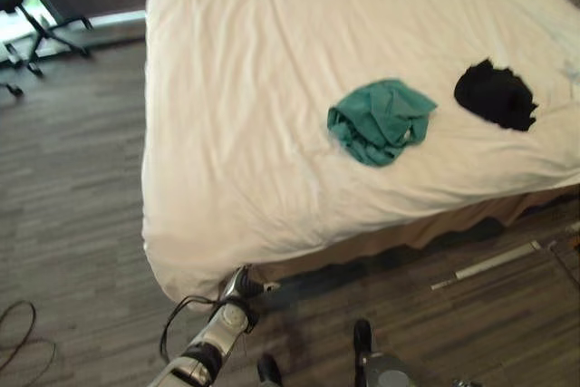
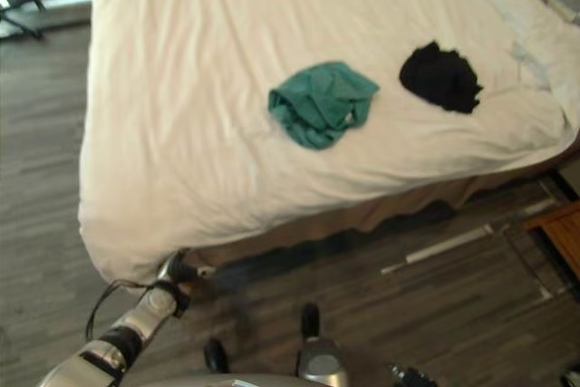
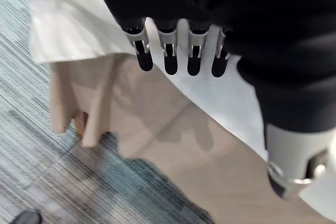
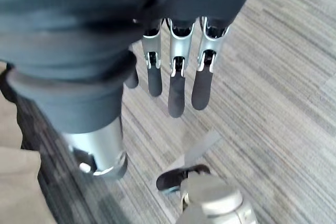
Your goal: Tidy up the quilt and then pick up the clothes from the bed and put them into the laundry hamper.
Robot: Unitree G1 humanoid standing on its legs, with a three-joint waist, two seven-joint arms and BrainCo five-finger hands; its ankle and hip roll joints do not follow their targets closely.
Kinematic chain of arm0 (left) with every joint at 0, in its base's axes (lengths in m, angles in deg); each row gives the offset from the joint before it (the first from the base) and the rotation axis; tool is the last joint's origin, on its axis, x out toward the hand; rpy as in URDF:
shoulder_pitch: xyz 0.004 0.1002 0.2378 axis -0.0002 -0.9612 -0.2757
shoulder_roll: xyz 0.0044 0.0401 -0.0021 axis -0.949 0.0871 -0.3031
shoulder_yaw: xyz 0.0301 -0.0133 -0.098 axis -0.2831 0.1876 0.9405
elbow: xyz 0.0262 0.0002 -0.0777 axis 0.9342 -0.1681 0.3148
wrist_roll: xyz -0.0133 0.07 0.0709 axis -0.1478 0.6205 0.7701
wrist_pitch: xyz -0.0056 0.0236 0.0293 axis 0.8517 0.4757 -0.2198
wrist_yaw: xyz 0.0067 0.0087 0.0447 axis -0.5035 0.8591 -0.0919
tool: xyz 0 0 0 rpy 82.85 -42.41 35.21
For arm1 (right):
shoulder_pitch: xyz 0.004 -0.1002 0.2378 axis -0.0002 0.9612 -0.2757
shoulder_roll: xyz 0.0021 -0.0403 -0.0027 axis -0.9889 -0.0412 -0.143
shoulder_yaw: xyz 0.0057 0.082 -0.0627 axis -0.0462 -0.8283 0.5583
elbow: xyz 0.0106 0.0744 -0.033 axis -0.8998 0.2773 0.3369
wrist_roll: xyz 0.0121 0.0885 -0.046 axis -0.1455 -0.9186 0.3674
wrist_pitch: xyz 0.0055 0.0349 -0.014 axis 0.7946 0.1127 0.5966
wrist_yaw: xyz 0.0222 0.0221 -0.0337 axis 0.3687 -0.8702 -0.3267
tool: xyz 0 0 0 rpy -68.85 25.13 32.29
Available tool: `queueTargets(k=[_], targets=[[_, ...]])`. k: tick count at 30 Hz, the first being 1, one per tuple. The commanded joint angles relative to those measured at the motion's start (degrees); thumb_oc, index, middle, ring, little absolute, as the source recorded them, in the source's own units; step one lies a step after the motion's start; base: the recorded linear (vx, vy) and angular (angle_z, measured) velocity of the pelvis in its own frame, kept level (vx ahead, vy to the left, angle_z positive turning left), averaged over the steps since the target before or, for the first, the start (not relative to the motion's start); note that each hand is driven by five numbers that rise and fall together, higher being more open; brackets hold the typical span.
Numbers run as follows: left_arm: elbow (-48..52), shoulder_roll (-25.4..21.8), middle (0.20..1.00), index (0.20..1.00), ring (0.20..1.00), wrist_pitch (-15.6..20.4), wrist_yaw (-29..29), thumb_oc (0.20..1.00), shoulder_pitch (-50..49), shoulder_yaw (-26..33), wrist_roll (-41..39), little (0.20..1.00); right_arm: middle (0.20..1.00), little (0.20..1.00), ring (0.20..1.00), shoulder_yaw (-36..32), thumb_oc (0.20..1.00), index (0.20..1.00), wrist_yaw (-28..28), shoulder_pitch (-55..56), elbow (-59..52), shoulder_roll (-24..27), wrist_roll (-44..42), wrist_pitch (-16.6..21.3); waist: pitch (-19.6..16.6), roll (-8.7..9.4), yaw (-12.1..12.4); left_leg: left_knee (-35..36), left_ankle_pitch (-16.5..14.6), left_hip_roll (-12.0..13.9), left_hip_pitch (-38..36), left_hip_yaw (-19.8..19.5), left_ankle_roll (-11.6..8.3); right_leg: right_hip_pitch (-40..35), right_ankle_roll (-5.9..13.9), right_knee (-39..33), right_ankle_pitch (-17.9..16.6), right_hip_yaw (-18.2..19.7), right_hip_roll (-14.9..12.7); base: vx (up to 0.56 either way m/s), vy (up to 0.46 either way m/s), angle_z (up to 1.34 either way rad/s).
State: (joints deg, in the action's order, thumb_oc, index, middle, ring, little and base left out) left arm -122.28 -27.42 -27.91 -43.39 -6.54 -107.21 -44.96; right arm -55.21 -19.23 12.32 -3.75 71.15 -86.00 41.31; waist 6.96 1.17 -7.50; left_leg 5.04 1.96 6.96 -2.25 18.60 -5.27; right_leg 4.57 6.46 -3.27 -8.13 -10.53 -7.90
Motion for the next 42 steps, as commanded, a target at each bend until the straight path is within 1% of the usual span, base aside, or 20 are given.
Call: queueTargets(k=[1, 5, 6, 7, 8, 10, 12, 14, 16, 17, 20, 21, 24, 26, 28, 32, 33, 38, 40, 42], targets=[[-5.5, -1.77, 1.0, 1.0, 1.0, -0.79, 0.54, 1.0, -0.82, 1.86, 1.49, 1.0, 1.0, 1.0, 1.0, 0.8, 1.0, 1.0, 0.03, -3.34, 2.21, -0.58, 4.36, -0.85, 2.65, 0.35, 0.46, -0.04, -3.78, -2.01, -2.01, 1.33, 2.68, 0.06, 4.83, 7.7, 5.01, -0.49, -4.69, 0.04, 0.057, -0.08], [-6.59, 0.13, 1.0, 1.0, 1.0, -1.26, 1.14, 1.0, -2.14, 1.73, 1.82, 1.0, 1.0, 1.0, 1.0, 2.73, 1.0, 1.0, 0.5, -3.67, 1.88, -1.2, 7.7, -1.26, 3.5, 0.02, 0.92, -0.04, -4.91, -1.14, -5.15, 6.12, 2.07, 0.68, 5.19, 11.97, 4.07, -8.56, -6.89, 0.06, 0.003, -0.46], [-7.79, 0.66, 1.0, 1.0, 1.0, -1.88, 1.58, 1.0, -3.01, 1.07, 3.1, 1.0, 1.0, 1.0, 1.0, 3.3, 1.0, 1.0, 0.5, -3.78, 0.75, -1.7, 8.49, -1.11, 3.64, -0.49, 1.12, -0.04, -5.88, -0.52, -6.85, 8.57, 1.52, 1.53, 5.3, 13.73, 3.66, -17.48, -7.7, 0.13, -0.029, -0.86], [-7.82, 0.68, 1.0, 1.0, 1.0, -1.86, 1.57, 1.0, -3.0, 1.07, 3.12, 1.0, 1.0, 1.0, 1.0, 3.29, 1.0, 1.0, 0.52, -3.75, 0.71, -1.7, 8.51, -1.13, 3.6, -0.53, 1.05, -0.04, -5.87, -0.48, -6.81, 8.5, 1.5, 1.54, 5.28, 13.77, 3.7, -17.58, -7.69, 0.2, -0.011, -1.34], [-8.81, 0.93, 1.0, 1.0, 1.0, -2.24, 2.27, 1.0, -3.8, 0.47, 5.27, 1.0, 1.0, 1.0, 1.0, 3.83, 1.0, 1.0, 0.68, -3.62, 0.01, -1.79, 9.12, -0.78, 3.27, -0.87, 1.15, -0.04, -6.45, -0.73, -8.49, 11.71, 1.97, 2.3, 4.41, 15.85, 3.3, -26.91, -8.97, 0.1, -0.003, -1.41], [-9.09, 0.77, 1.0, 1.0, 1.0, -2.26, 2.45, 1.0, -4.21, 0.36, 6.14, 1.0, 1.0, 1.0, 1.0, 4.26, 1.0, 1.0, 0.6, -3.12, -0.28, -1.68, 9.36, -0.52, 3.01, -0.82, 0.83, -0.29, -7.54, -0.95, -9.66, 12.97, 2.34, 2.37, 3.53, 15.95, 4.51, -28.0, -8.8, 0.22, -0.104, -1.11], [-9.51, 0.1, 1.0, 1.0, 1.0, -1.92, 3.07, 1.0, -4.52, 0.25, 6.69, 1.0, 1.0, 1.0, 1.0, 4.51, 1.0, 1.0, -0.06, -2.08, 0.17, -1.17, 8.63, -0.18, 2.28, -0.52, -0.04, -7.17, -8.08, 1.24, -9.46, 14.78, 0.83, 1.2, 0.53, 12.71, 7.88, -25.39, -5.29, 0.34, -0.29, -0.88], [-6.78, -1.01, 1.0, 1.0, 1.0, -0.76, 2.34, 1.0, -3.98, 0.99, 4.23, 1.0, 1.0, 1.0, 1.0, 6.87, 1.0, 1.0, 0.45, -2.97, -0.42, 0.41, 9.74, 0.18, 4.28, 0.43, 2.22, -36.37, 3.08, 10.84, 0.39, 8.47, -4.49, -3.02, -4.79, 6.25, 11.17, -20.06, 1.88, 0.33, -0.363, -1.31], [-4.57, -1.73, 1.0, 1.0, 1.0, -0.45, 1.5, 1.0, -3.63, 1.27, 3.14, 1.0, 1.0, 1.0, 1.0, 8.1, 1.0, 1.0, 0.72, -3.91, -1.17, 0.83, 10.3, 0.08, 5.73, 1.35, 3.97, -43.64, 4.44, 10.35, 4.86, 3.39, -4.3, -3.79, -5.95, 5.21, 11.6, -17.87, 2.88, 0.07, -0.086, -1.92], [-3.4, -2.37, 1.0, 1.0, 1.0, -0.05, 0.7, 1.0, -2.99, 1.27, 2.38, 1.0, 1.0, 1.0, 1.0, 9.23, 1.0, 1.0, 0.94, -4.89, -1.66, 1.51, 10.9, 0.12, 6.5, 2.06, 5.22, -45.5, 1.17, 7.65, 9.36, -1.11, -2.44, -4.15, -5.89, 4.22, 11.52, -15.31, 3.12, 0.09, 0.13, -2.39], [-2.47, -1.83, 1.0, 1.0, 1.0, 0.56, -0.52, 1.0, -2.85, 2.36, 1.52, 1.0, 1.0, 1.0, 1.0, 12.29, 1.0, 1.0, 1.1, -6.32, -2.72, 1.85, 13.7, 0.73, 7.42, 2.47, 7.82, -34.18, -2.37, 3.84, 13.54, -8.38, 0.7, -4.63, -2.64, 2.6, 10.0, -8.0, 1.63, 0.26, 0.367, -2.35], [-2.4, -1.46, 1.0, 1.0, 1.0, 0.76, -1.24, 1.0, -3.27, 2.67, 1.68, 1.0, 1.0, 1.0, 1.0, 13.54, 1.0, 1.0, 1.49, -6.83, -2.82, 1.71, 14.79, 1.17, 6.62, 1.65, 9.87, -18.51, -1.38, 2.45, 12.77, -11.74, 0.74, -6.05, -0.53, 0.52, 9.17, -3.22, 1.56, 0.39, 0.404, -2.22], [-3.71, -1.18, 1.0, 1.0, 1.0, 0.5, -1.1, 1.0, -3.3, 3.0, 1.65, 1.0, 1.0, 1.0, 1.0, 14.14, 1.0, 1.0, 1.96, -7.18, -2.24, 1.8, 16.26, 0.88, 6.17, 0.63, 11.45, -9.51, 1.56, 0.9, 11.24, -14.79, 0.07, -7.27, 0.27, 0.21, 9.36, -0.26, 1.68, 0.31, 0.275, -2.33], [-4.66, -1.82, 1.0, 1.0, 1.0, 0.04, -0.82, 1.0, -2.75, 3.08, 1.22, 1.0, 1.0, 1.0, 1.0, 13.97, 1.0, 1.0, 1.31, -7.03, -2.38, 1.49, 16.73, 0.89, 5.57, 0.08, 11.39, -8.68, -0.84, -2.51, 8.37, -16.28, 2.28, -6.46, 0.94, 9.96, 11.86, 2.82, 1.18, 0.55, 0.435, -1.42], [-4.81, -1.69, 1.0, 1.0, 1.0, -0.34, -0.73, 1.0, -1.64, 2.7, 1.33, 1.0, 1.0, 1.0, 1.0, 13.4, 1.0, 1.0, 1.43, -7.84, -3.06, 1.17, 16.55, 0.78, 6.84, 0.1, 10.56, -9.29, -2.55, -3.72, 6.55, -12.68, 4.13, -1.7, 3.6, 22.53, 7.57, -0.52, -2.91, 0.44, 0.404, -0.68], [-4.22, -2.45, 1.0, 1.0, 1.0, -0.5, -1.28, 1.0, -1.02, 2.03, 2.01, 1.0, 1.0, 1.0, 1.0, 13.19, 1.0, 1.0, 1.74, -8.34, -3.8, 0.42, 16.39, 1.06, 8.0, -1.15, 8.26, -5.61, -3.15, -4.22, 1.51, -10.74, 5.12, 6.25, 4.09, 31.81, 4.16, -2.81, -2.65, 0.33, 0.202, -0.43], [-4.12, -2.57, 1.0, 1.0, 1.0, -0.02, -1.26, 1.0, 0.34, 0.96, 2.49, 1.0, 1.0, 1.0, 1.0, 13.67, 1.0, 1.0, 1.8, -7.95, -4.52, -0.29, 15.86, 1.68, 8.58, -1.18, 5.95, -3.26, -4.36, -5.45, -1.95, -11.28, 4.83, 9.26, 3.87, 24.76, 5.49, -3.54, 0.69, 0.61, 0.067, 0.19], [-6.68, -1.24, 1.0, 1.0, 1.0, 0.27, -1.21, 1.0, 2.99, -0.4, 5.9, 1.0, 1.0, 1.0, 1.0, 13.23, 1.0, 1.0, 2.48, -7.92, -4.86, -1.52, 15.91, 1.6, 7.45, -1.31, 2.47, -1.52, -10.08, -4.87, -9.63, -12.03, 2.39, 12.61, 4.53, 3.29, 2.22, -6.35, -1.35, 0.51, -0.067, 0.88], [-8.03, -0.84, 1.0, 1.0, 1.0, 0.15, -1.02, 1.0, 2.24, -0.26, 6.43, 1.0, 1.0, 1.0, 1.0, 13.92, 1.0, 1.0, 2.09, -7.45, -4.33, -0.99, 16.62, 1.2, 6.56, -1.53, 2.24, -6.58, -10.01, -4.1, -10.82, -12.69, 1.09, 10.48, 3.16, 3.27, 1.04, -6.66, -1.04, 0.69, -0.11, 0.53], [-7.74, -0.73, 1.0, 1.0, 1.0, 0.25, -0.68, 1.0, 0.92, 0.46, 5.65, 1.0, 1.0, 1.0, 1.0, 14.43, 1.0, 1.0, 2.14, -7.63, -3.89, -0.49, 16.53, 1.38, 6.17, -1.72, 2.39, -24.02, -0.33, -1.03, -6.71, -11.84, -2.33, 6.31, 0.27, 2.74, 0.88, -7.15, 1.24, 0.54, -0.161, 0.36]])
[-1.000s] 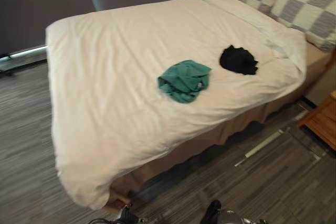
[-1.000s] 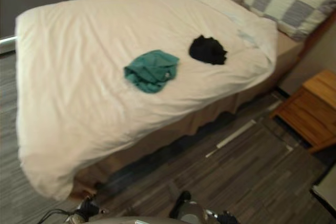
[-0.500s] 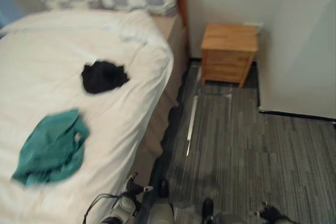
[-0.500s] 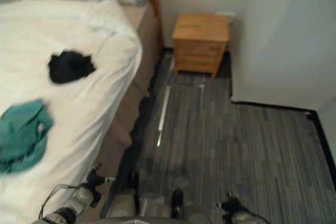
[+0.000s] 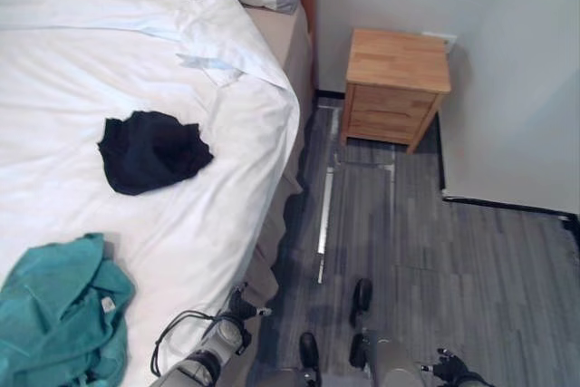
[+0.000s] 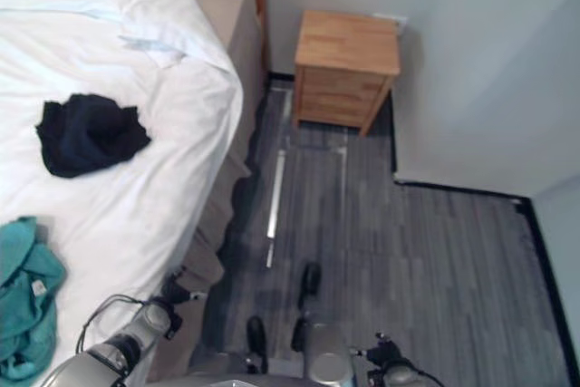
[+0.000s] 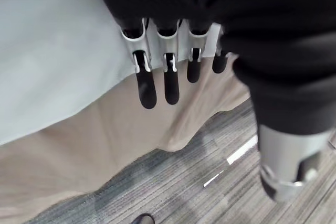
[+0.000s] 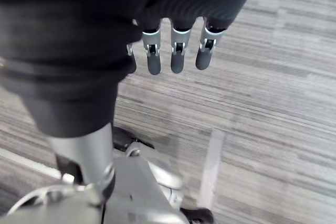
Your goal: Tidy up the quilt and then pick up the clothes from the bed and put them into the laundry hamper.
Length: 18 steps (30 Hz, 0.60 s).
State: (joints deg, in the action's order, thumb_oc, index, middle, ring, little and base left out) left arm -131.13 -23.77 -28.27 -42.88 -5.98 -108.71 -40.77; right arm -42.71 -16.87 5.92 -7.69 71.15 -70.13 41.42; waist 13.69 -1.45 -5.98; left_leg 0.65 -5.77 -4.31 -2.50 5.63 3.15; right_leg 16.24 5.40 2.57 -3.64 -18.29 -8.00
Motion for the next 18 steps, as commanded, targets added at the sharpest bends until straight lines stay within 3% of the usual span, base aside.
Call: queueTargets(k=[1, 2, 3, 4, 5, 7, 9, 10, 11, 13, 15, 16, 17, 18], targets=[[1.11, -4.39, 1.0, 1.0, 1.0, 0.62, -1.19, 1.0, 0.36, 1.96, 1.46, 1.0, 1.0, 1.0, 1.0, 1.93, 1.0, 1.0, -0.22, -1.22, 0.04, -0.49, 0.66, 1.27, -0.6, 0.9, 0.83, -19.66, 7.41, 10.23, -6.4, 1.09, -10.74, -5.32, 1.32, -3.09, -3.61, 0.58, 1.31, 0.45, -0.271, 0.11], [3.45, -4.51, 1.0, 1.0, 1.0, 0.49, -1.37, 1.0, -1.1, 1.9, 0.42, 1.0, 1.0, 1.0, 1.0, 3.11, 1.0, 1.0, 0.17, -1.87, -1.34, 0.08, 0.57, 1.66, 1.4, 2.65, 3.75, -40.06, 11.26, 9.04, 3.1, -2.33, -9.66, -9.43, -1.63, -4.01, -2.16, 1.36, 2.03, 0.42, -0.244, 0.12], [4.4, -4.56, 1.0, 1.0, 1.0, 0.4, -1.74, 1.0, -0.78, 1.77, -0.62, 1.0, 1.0, 1.0, 1.0, 3.59, 1.0, 1.0, 0.26, -2.77, -1.89, 0.57, 0.42, 1.58, 2.4, 3.85, 5.18, -45.78, 9.53, 8.16, 8.85, -3.55, -8.37, -11.54, -2.25, -4.85, -1.31, 2.4, 1.94, 0.57, -0.255, 0.18], [4.83, -4.27, 1.0, 1.0, 1.0, 0.56, -1.92, 1.0, -0.66, 1.86, -1.5, 1.0, 1.0, 1.0, 1.0, 4.13, 1.0, 1.0, 0.21, -3.46, -2.29, 0.75, 0.54, 1.53, 2.51, 4.21, 6.19, -45.26, 7.67, 8.56, 11.67, -3.23, -7.46, -12.9, -2.2, -5.39, -0.61, 3.25, 2.11, 0.46, -0.071, -0.22], [4.9, -4.05, 1.0, 1.0, 1.0, 0.73, -2.07, 1.0, -0.91, 1.87, -1.5, 1.0, 1.0, 1.0, 1.0, 4.61, 1.0, 1.0, 0.35, -3.96, -2.32, 0.94, 1.03, 1.57, 2.53, 4.39, 7.45, -42.36, 6.46, 9.15, 13.57, -2.69, -7.08, -14.48, -1.92, -6.06, 0.41, 3.74, 2.12, 0.51, 0.021, -0.78], [5.22, -3.38, 1.0, 1.0, 1.0, 0.73, -1.69, 1.0, -1.91, 1.85, -1.28, 1.0, 1.0, 1.0, 1.0, 5.06, 1.0, 1.0, 0.44, -3.86, -2.73, 1.19, 1.36, 1.79, 1.74, 3.88, 9.1, -29.44, 5.12, 9.59, 14.02, -0.04, -6.26, -17.06, -1.09, -7.21, 1.97, 5.09, 2.35, 0.56, 0.106, -0.79], [4.82, -2.78, 1.0, 1.0, 1.0, 0.7, -1.17, 1.0, -3.08, 2.09, -1.11, 1.0, 1.0, 1.0, 1.0, 5.46, 1.0, 1.0, 0.39, -3.51, -2.75, 1.44, 1.52, 2.0, 0.4, 3.03, 10.23, -11.7, 7.02, 7.37, 13.84, 1.69, -5.49, -19.56, -0.22, -7.57, 3.76, 6.07, 3.21, 0.48, 0.151, -0.38], [4.82, -2.78, 1.0, 1.0, 1.0, 0.7, -1.18, 1.0, -3.09, 2.09, -1.11, 1.0, 1.0, 1.0, 1.0, 5.46, 1.0, 1.0, 0.39, -3.5, -2.75, 1.45, 1.52, 2.0, 0.34, 3.11, 10.23, -11.24, 7.33, 7.25, 13.7, 1.74, -5.47, -19.48, -0.21, -7.57, 3.73, 6.08, 3.11, 0.55, 0.127, -0.35], [3.95, -3.28, 1.0, 1.0, 1.0, -0.08, -0.47, 1.0, -4.47, 2.59, -0.08, 1.0, 1.0, 1.0, 1.0, 5.45, 1.0, 1.0, 0.42, -3.0, -2.56, 1.65, 2.23, 1.69, -0.52, 2.2, 10.79, -2.56, 9.33, 6.63, 12.18, 4.84, -5.16, -22.14, -0.42, -6.32, 6.94, 6.9, 5.46, 0.55, 0.101, -0.24], [3.32, -3.22, 1.0, 1.0, 1.0, -0.02, 0.14, 1.0, -3.49, 2.9, -0.31, 1.0, 1.0, 1.0, 1.0, 6.13, 1.0, 1.0, -0.21, -2.41, -2.45, 0.29, 3.68, 1.96, -1.97, 3.19, 10.48, -0.99, 8.14, 4.57, 8.98, 4.08, -2.84, -20.76, 0.96, 3.21, 7.91, 6.79, 5.88, 0.63, 0.151, -0.16], [3.95, -2.94, 1.0, 1.0, 1.0, -0.11, -0.39, 1.0, -3.6, 3.06, -1.05, 1.0, 1.0, 1.0, 1.0, 5.72, 1.0, 1.0, -0.55, -2.92, -2.36, -0.73, 4.31, 1.44, -1.23, 2.89, 9.62, -0.36, 6.25, 3.83, 5.53, 4.4, -1.53, -14.94, 6.29, 17.44, 3.43, 5.11, 2.72, 0.39, 0.157, -0.33], [4.19, -3.32, 1.0, 1.0, 1.0, -0.21, -0.63, 1.0, -3.83, 3.16, -1.11, 1.0, 1.0, 1.0, 1.0, 5.86, 1.0, 1.0, -0.7, -3.17, -2.4, -1.02, 4.48, 1.26, -0.68, 2.27, 9.06, 0.86, 5.99, 3.82, 3.56, 4.14, -0.88, -11.86, 7.48, 23.43, 0.74, 4.65, 1.35, 0.33, 0.144, -0.43], [4.31, -3.46, 1.0, 1.0, 1.0, -0.34, -0.63, 1.0, -3.46, 3.17, -1.39, 1.0, 1.0, 1.0, 1.0, 5.71, 1.0, 1.0, -0.85, -3.45, -2.68, -1.19, 4.41, 1.2, -0.17, 1.46, 8.4, 2.07, 5.99, 4.31, 1.87, 3.82, -0.67, -9.17, 7.87, 28.02, -1.9, 4.82, 0.98, 0.52, 0.098, 0.15], [4.93, -3.92, 1.0, 1.0, 1.0, -0.17, -1.05, 1.0, -3.09, 3.29, -1.99, 1.0, 1.0, 1.0, 1.0, 5.91, 1.0, 1.0, -0.62, -3.84, -3.75, -1.13, 4.61, 1.3, 0.19, 0.57, 7.64, 4.06, 5.83, 4.32, -0.79, 1.59, -0.6, -5.33, 6.53, 28.03, -0.9, 5.58, 1.33, 0.53, 0.011, 0.58]])
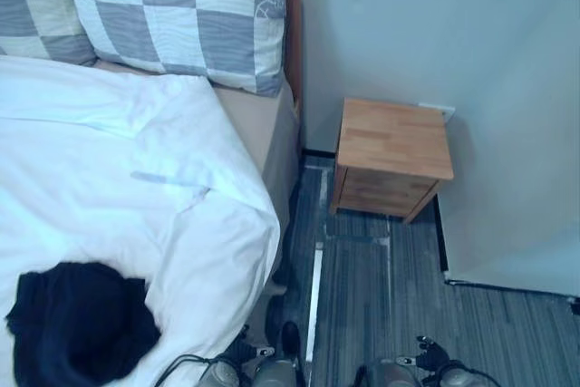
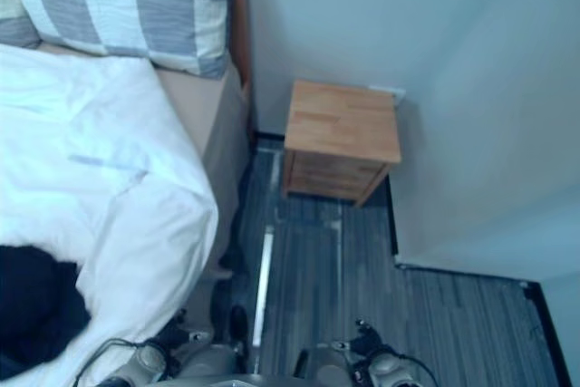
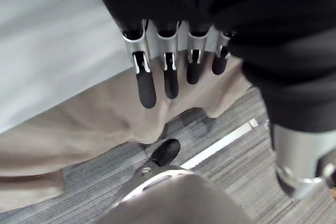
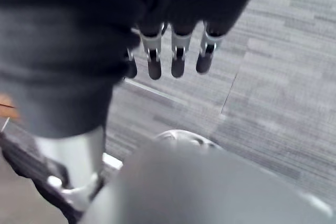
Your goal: Tidy up the quilt and then pick up the clothes from the bed and put them into the laundry hamper.
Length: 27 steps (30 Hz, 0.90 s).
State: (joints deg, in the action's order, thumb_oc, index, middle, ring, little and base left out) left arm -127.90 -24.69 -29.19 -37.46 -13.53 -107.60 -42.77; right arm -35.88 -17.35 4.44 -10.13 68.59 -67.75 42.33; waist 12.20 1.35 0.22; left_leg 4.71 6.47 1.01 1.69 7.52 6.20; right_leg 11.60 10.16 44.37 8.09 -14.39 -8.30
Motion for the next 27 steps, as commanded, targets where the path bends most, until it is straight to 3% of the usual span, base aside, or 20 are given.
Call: queueTargets(k=[1, 3, 4, 5, 7, 10, 11, 12, 13, 14, 15, 16, 17, 18, 19, 20, 21, 23, 25, 27], targets=[[1.86, -3.12, 1.0, 1.0, 1.0, 0.97, -6.6, 1.0, 4.66, 2.3, -0.43, 1.0, 1.0, 1.0, 1.0, -0.86, 1.0, 1.0, 0.08, -2.52, -1.95, 1.5, 2.11, 0.51, 1.87, -2.06, 0.91, 0.1, -7.02, -1.37, -6.06, -1.47, -3.77, 0.01, 1.06, -17.05, -11.63, 2.34, 1.69, 0.69, -0.151, 0.99], [1.94, -2.94, 1.0, 1.0, 1.0, 1.61, -6.92, 1.0, 5.54, 2.58, -1.65, 1.0, 1.0, 1.0, 1.0, -1.11, 1.0, 1.0, 0.84, -3.39, -2.13, 1.85, 1.77, 0.61, 1.69, -1.71, 0.48, -1.19, -9.74, -1.32, -7.47, -4.92, -4.81, -0.38, -0.38, -34.58, -10.74, 5.79, -0.56, 0.5, -0.221, 1.04], [1.93, -2.95, 1.0, 1.0, 1.0, 1.61, -6.92, 1.0, 5.56, 2.58, -1.65, 1.0, 1.0, 1.0, 1.0, -1.11, 1.0, 1.0, 0.84, -3.41, -2.12, 1.85, 1.77, 0.61, 1.64, -1.72, 0.43, -1.24, -9.71, -1.3, -7.35, -4.97, -4.81, -0.45, -0.39, -34.86, -10.93, 5.71, -0.55, 0.49, -0.269, 1.37], [1.1, -2.57, 1.0, 1.0, 1.0, 2.08, -7.4, 1.0, 6.33, 2.4, -1.45, 1.0, 1.0, 1.0, 1.0, -1.78, 1.0, 1.0, 1.43, -3.5, -2.77, 2.54, 2.23, 0.41, 1.55, -1.52, -0.39, -1.87, -11.5, -1.15, -8.89, -9.61, -5.48, 0.22, 0.02, -44.63, -14.08, 15.41, -2.46, 0.48, -0.289, 1.43], [0.46, -2.27, 1.0, 1.0, 1.0, 2.29, -8.47, 1.0, 6.57, 2.46, -1.82, 1.0, 1.0, 1.0, 1.0, -1.87, 1.0, 1.0, 2.08, -3.35, -3.81, 2.94, 3.1, 0.04, 1.79, -0.83, -0.72, -2.88, -12.92, -0.98, -9.79, -14.33, -6.33, 1.15, 1.74, -46.15, -16.41, 25.22, -2.65, 0.51, -0.376, 1.66], [-1.97, -0.67, 1.0, 1.0, 1.0, 0.47, -10.31, 1.0, 11.25, 0.93, -1.68, 1.0, 1.0, 1.0, 1.0, -1.13, 1.0, 1.0, 2.41, -3.41, -6.58, 3.23, 3.6, -0.33, 0.53, 0.79, -1.09, -3.26, -14.11, -0.04, -11.0, -17.24, -7.66, -1.77, 1.59, -47.66, -16.38, 22.37, -4.19, 0.32, -0.326, 2.32], [-0.53, -3.38, 1.0, 1.0, 1.0, 2.56, -10.26, 1.0, 1.56, 3.28, -1.58, 1.0, 1.0, 1.0, 1.0, -3.11, 1.0, 1.0, 4.08, -2.63, -8.3, 4.77, 3.91, 0.84, 0.0, 1.03, 0.38, -3.55, -14.1, 2.74, -11.45, -20.13, -9.04, -4.18, 1.76, -47.5, -15.91, 19.63, -3.83, 0.39, -0.475, 2.01], [-0.5, -3.4, 1.0, 1.0, 1.0, 2.54, -10.26, 1.0, 1.52, 3.29, -1.58, 1.0, 1.0, 1.0, 1.0, -3.09, 1.0, 1.0, 4.08, -2.61, -8.31, 4.75, 3.91, 0.84, -0.18, 1.15, 0.21, -3.51, -13.93, 2.62, -11.21, -20.3, -9.04, -4.02, 1.78, -47.52, -15.97, 19.52, -3.99, 0.26, -0.502, 1.14], [0.38, -3.64, 1.0, 1.0, 1.0, 2.87, -10.52, 1.0, -0.75, 3.64, -1.02, 1.0, 1.0, 1.0, 1.0, -4.08, 1.0, 1.0, 4.94, -3.11, -12.12, 5.71, 3.58, 2.05, -0.23, 1.01, 0.39, -4.84, -12.35, 4.24, -9.8, -21.3, -10.32, -4.79, 1.66, -47.49, -15.47, 18.55, -3.16, 0.13, -0.376, 1.56], [2.16, -3.76, 1.0, 1.0, 1.0, 3.37, -10.32, 1.0, -2.82, 5.42, -1.49, 1.0, 1.0, 1.0, 1.0, -6.25, 1.0, 1.0, 6.78, -3.32, -22.64, 9.89, 4.83, 3.53, -0.16, 1.15, 0.22, -7.51, -9.34, 6.48, -6.31, -18.46, -11.89, -6.92, 1.33, -48.69, -14.68, 14.66, -3.18, 0.13, -0.45, 1.5], [2.2, -3.63, 1.0, 1.0, 1.0, 3.51, -10.35, 1.0, -2.86, 5.87, -1.52, 1.0, 1.0, 1.0, 1.0, -7.52, 1.0, 1.0, 8.0, -3.2, -25.99, 11.91, 5.1, 4.26, -0.04, 1.34, -0.3, -9.41, -7.95, 7.5, -4.16, -14.05, -11.88, -8.37, 1.11, -49.38, -13.95, 12.22, -3.56, 0.07, -0.296, 1.54], [2.2, -3.64, 1.0, 1.0, 1.0, 3.51, -10.35, 1.0, -2.85, 5.87, -1.52, 1.0, 1.0, 1.0, 1.0, -7.53, 1.0, 1.0, 8.0, -3.19, -26.03, 11.91, 5.1, 4.23, -0.23, 1.44, -0.44, -9.39, -7.77, 7.34, -3.85, -14.19, -11.85, -8.14, 1.14, -49.38, -14.03, 12.14, -3.72, -0.06, -0.266, 0.97], [1.66, -4.17, 1.0, 1.0, 1.0, 3.55, -9.8, 1.0, -2.04, 6.64, -0.83, 1.0, 1.0, 1.0, 1.0, -9.22, 1.0, 1.0, 9.51, -3.9, -32.45, 15.3, 6.28, 5.02, -0.05, 2.19, -2.44, -13.43, -6.48, 10.82, -0.88, 3.34, -11.36, -10.06, 0.35, -49.38, -12.2, 6.95, -4.08, -0.1, -0.295, 0.77], [1.73, -4.78, 1.0, 1.0, 1.0, 3.59, -9.79, 1.0, -1.91, 7.07, -0.49, 1.0, 1.0, 1.0, 1.0, -9.67, 1.0, 1.0, 10.34, -4.6, -34.87, 16.61, 7.11, 5.17, -0.19, 2.6, -3.02, -15.02, -7.13, 11.52, -0.42, 10.08, -11.15, -10.36, -0.4, -49.38, -11.44, 5.35, -3.7, -0.1, -0.296, 1.16], [1.74, -4.78, 1.0, 1.0, 1.0, 3.59, -9.79, 1.0, -1.91, 7.07, -0.49, 1.0, 1.0, 1.0, 1.0, -9.68, 1.0, 1.0, 10.34, -4.58, -34.91, 16.62, 7.12, 5.14, -0.16, 2.57, -2.95, -15.17, -7.25, 11.59, -0.41, 10.13, -11.16, -10.36, -0.41, -49.38, -11.44, 5.41, -3.65, -0.02, -0.27, 2.07], [1.56, -5.31, 1.0, 1.0, 1.0, 3.22, -9.37, 1.0, -2.17, 8.13, 0.19, 1.0, 1.0, 1.0, 1.0, -11.8, 1.0, 1.0, 11.21, -4.96, -40.22, 18.76, 8.74, 5.28, -0.8, 2.91, -3.32, -19.3, -10.42, 10.54, 0.68, 16.29, -10.94, -11.72, -1.3, -49.38, -9.72, 3.03, -2.63, 0.02, -0.234, 1.71], [1.43, -5.46, 1.0, 1.0, 1.0, 3.02, -9.21, 1.0, -2.34, 8.55, 0.35, 1.0, 1.0, 1.0, 1.0, -13.41, 1.0, 1.0, 11.86, -5.03, -41.68, 20.05, 9.44, 5.14, -0.96, 3.04, -3.38, -20.29, -10.47, 10.31, 1.73, 18.54, -10.93, -12.24, -1.82, -49.38, -9.21, 1.78, -2.2, 0.01, -0.267, 1.13], [1.01, -5.39, 1.0, 1.0, 1.0, 2.93, -8.72, 1.0, -2.83, 8.6, 1.04, 1.0, 1.0, 1.0, 1.0, -16.5, 1.0, 1.0, 13.11, -5.52, -43.01, 23.23, 10.97, 4.89, -2.37, 2.52, -4.0, -12.59, -9.55, 10.11, -1.05, 23.56, -11.11, -13.16, -1.26, -49.38, -8.83, -2.06, -1.48, 0.02, -0.094, 0.46], [1.09, -5.26, 1.0, 1.0, 1.0, 3.01, -8.15, 1.0, -3.72, 8.57, 1.23, 1.0, 1.0, 1.0, 1.0, -17.42, 1.0, 1.0, 13.88, -6.57, -45.97, 25.68, 12.76, 4.59, -3.23, 2.16, -3.96, -6.22, -8.89, 7.86, -3.05, 20.23, -10.34, -13.57, -1.36, -49.23, -8.75, -3.32, -0.96, 0.09, 0.006, 1.16], [0.55, -5.88, 1.0, 1.0, 1.0, 2.62, -7.92, 1.0, -3.5, 8.85, 1.47, 1.0, 1.0, 1.0, 1.0, -19.24, 1.0, 1.0, 14.48, -7.46, -46.83, 27.77, 13.72, 4.62, -3.26, 3.07, -3.74, -2.37, -7.11, 7.6, -4.05, 19.08, -10.36, -13.76, -1.45, -47.2, -8.81, -5.34, -1.14, 0.01, -0.012, 0.8]])
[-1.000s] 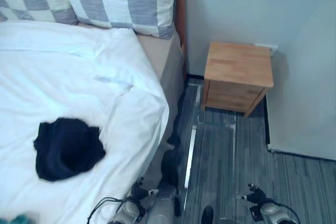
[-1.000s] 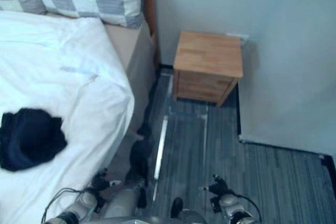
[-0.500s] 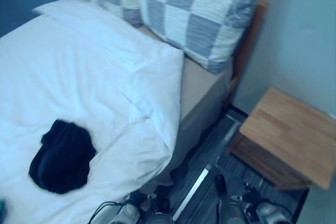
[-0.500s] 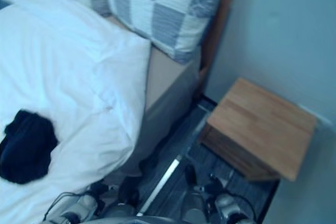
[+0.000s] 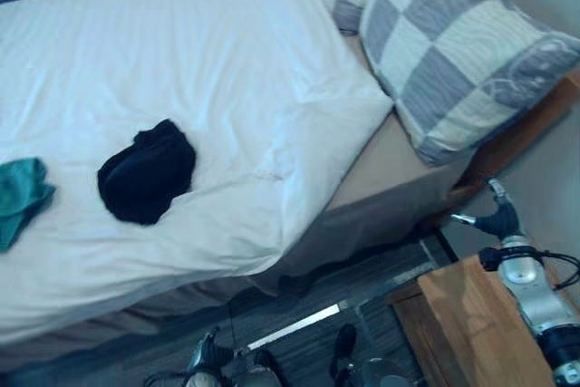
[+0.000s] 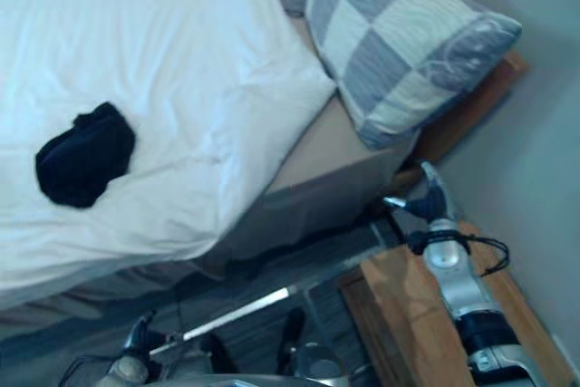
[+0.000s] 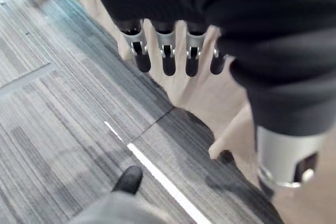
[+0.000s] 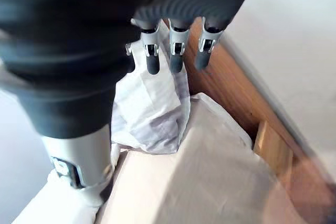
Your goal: Tidy up the quilt and then pick up the clothes from the bed and put them into the laundry hamper.
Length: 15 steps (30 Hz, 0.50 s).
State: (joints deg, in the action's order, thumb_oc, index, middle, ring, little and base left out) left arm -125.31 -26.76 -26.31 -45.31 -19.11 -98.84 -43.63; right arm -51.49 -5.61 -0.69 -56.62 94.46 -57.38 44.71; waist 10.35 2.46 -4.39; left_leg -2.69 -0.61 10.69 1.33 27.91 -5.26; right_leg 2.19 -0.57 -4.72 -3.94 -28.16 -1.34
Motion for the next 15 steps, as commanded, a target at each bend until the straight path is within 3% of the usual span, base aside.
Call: queueTargets(k=[1, 4, 5, 6, 7, 8, 9, 10, 11, 13, 14, 15], targets=[[-2.16, -4.17, 1.0, 1.0, 1.0, -0.21, 0.11, 1.0, 1.87, 0.03, 2.19, 1.0, 1.0, 1.0, 1.0, -3.18, 1.0, 1.0, 2.78, -3.67, -1.49, 2.67, 4.07, 2.18, -1.46, 2.22, 1.1, 6.81, 0.05, -2.59, -4.25, -1.96, 1.62, -3.43, 9.56, 4.24, 3.43, 8.33, -8.2, 0.01, 0.021, 0.54], [-2.67, -5.16, 1.0, 1.0, 1.0, -0.43, -0.04, 1.0, 1.95, 0.65, 1.81, 1.0, 1.0, 1.0, 1.0, -2.38, 1.0, 1.0, 2.85, -7.45, -3.66, 4.21, 5.98, 1.95, -0.34, 2.5, 1.16, 7.69, -1.37, -3.15, -5.51, -3.75, 2.57, 1.32, 12.02, 15.3, 2.69, 10.02, -9.68, 0.01, 0.036, 0.53], [-2.87, -5.49, 1.0, 1.0, 1.0, -0.54, -0.29, 1.0, 2.42, 0.68, 1.4, 1.0, 1.0, 1.0, 1.0, -1.45, 1.0, 1.0, 3.03, -9.28, -4.51, 4.45, 6.36, 1.83, 0.5, 2.41, 0.77, 7.69, -1.36, -3.17, -5.48, -4.67, 2.92, 4.32, 13.71, 19.66, 1.77, 12.81, -9.85, -0.03, 0.032, 0.43], [-2.9, -5.45, 1.0, 1.0, 1.0, -0.53, -0.29, 1.0, 2.51, 0.8, 1.39, 1.0, 1.0, 1.0, 1.0, -1.3, 1.0, 1.0, 3.05, -9.55, -4.43, 4.46, 6.37, 1.8, 0.47, 2.48, 0.73, 7.69, -1.42, -3.31, -5.37, -4.57, 3.0, 4.73, 13.82, 20.14, 1.94, 13.01, -10.03, -0.1, -0.02, 0.6], [-2.35, -5.78, 1.0, 1.0, 1.0, -0.34, -0.69, 1.0, 4.87, 0.21, 1.64, 1.0, 1.0, 1.0, 1.0, 0.67, 1.0, 1.0, 2.56, -11.51, -7.42, 4.44, 7.86, 1.47, 0.91, 2.08, -0.01, 7.69, -0.43, -2.8, -4.29, -5.44, 2.79, 6.62, 13.64, 17.84, 3.24, 19.24, -8.29, -0.08, -0.036, 0.62], [-2.37, -5.77, 1.0, 1.0, 1.0, -0.34, -0.69, 1.0, 4.91, 0.23, 1.64, 1.0, 1.0, 1.0, 1.0, 0.66, 1.0, 1.0, 2.54, -11.53, -7.47, 4.43, 7.88, 1.41, 0.89, 2.05, 0.04, 7.69, -0.42, -2.74, -4.25, -5.36, 2.76, 6.65, 13.6, 17.73, 3.15, 19.3, -8.21, -0.03, -0.138, 0.84], [-1.17, -5.44, 1.0, 1.0, 1.0, 0.23, -1.6, 1.0, 6.1, -0.58, 1.36, 1.0, 1.0, 1.0, 1.0, 0.54, 1.0, 1.0, 3.23, -12.63, -8.21, 5.38, 8.23, 0.52, 1.21, 1.49, 0.08, 7.69, -0.39, -2.72, -3.31, -8.29, 2.23, 6.29, 12.04, 10.92, 3.72, 24.35, -9.02, 0.05, -0.098, 0.75], [-1.19, -5.41, 1.0, 1.0, 1.0, 0.23, -1.61, 1.0, 6.12, -0.58, 1.36, 1.0, 1.0, 1.0, 1.0, 0.55, 1.0, 1.0, 3.24, -12.64, -8.21, 5.4, 8.24, 0.51, 1.23, 1.43, -0.05, 7.69, -0.38, -2.71, -3.29, -8.44, 2.24, 6.09, 12.04, 10.68, 3.63, 24.17, -9.03, 0.14, -0.227, 0.83], [-1.04, -4.97, 1.0, 1.0, 1.0, 0.18, -2.15, 1.0, 6.67, -1.42, 1.45, 1.0, 1.0, 1.0, 1.0, 1.32, 1.0, 1.0, 3.08, -13.52, -7.87, 6.33, 10.22, -0.64, 1.73, 1.43, -0.07, 7.69, -0.69, -3.08, -3.01, -11.81, 1.75, 7.06, 11.6, 5.87, 2.65, 30.0, -9.36, 0.13, -0.221, 0.77], [-1.11, -4.99, 1.0, 1.0, 1.0, -0.11, -2.53, 1.0, 7.34, -1.68, 1.82, 1.0, 1.0, 1.0, 1.0, 2.57, 1.0, 1.0, 3.45, -15.57, -7.21, 6.36, 10.62, -0.77, 1.87, 1.75, 0.28, 7.69, -0.78, -2.9, -2.96, -12.14, 1.42, 7.64, 11.73, 4.91, 1.64, 30.37, -9.67, 0.12, -0.22, 1.09], [-1.57, -5.77, 1.0, 1.0, 1.0, -0.02, -2.69, 1.0, 7.7, -1.69, 1.77, 1.0, 1.0, 1.0, 1.0, 5.49, 1.0, 1.0, 2.83, -19.16, -5.96, 6.0, 10.99, -1.34, 2.08, 2.62, 1.57, 7.69, -0.52, -2.82, -3.38, -12.29, 0.97, 6.85, 11.72, 3.02, 0.45, 28.34, -10.78, 0.09, -0.129, 0.93], [-1.55, -5.79, 1.0, 1.0, 1.0, -0.03, -2.67, 1.0, 7.69, -1.57, 1.77, 1.0, 1.0, 1.0, 1.0, 5.69, 1.0, 1.0, 2.86, -19.43, -5.79, 5.96, 10.96, -1.31, 2.19, 2.65, 1.39, 7.69, -0.5, -2.85, -3.43, -12.37, 0.98, 6.64, 11.74, 2.82, 0.36, 28.23, -10.83, 0.13, -0.254, 0.66]])
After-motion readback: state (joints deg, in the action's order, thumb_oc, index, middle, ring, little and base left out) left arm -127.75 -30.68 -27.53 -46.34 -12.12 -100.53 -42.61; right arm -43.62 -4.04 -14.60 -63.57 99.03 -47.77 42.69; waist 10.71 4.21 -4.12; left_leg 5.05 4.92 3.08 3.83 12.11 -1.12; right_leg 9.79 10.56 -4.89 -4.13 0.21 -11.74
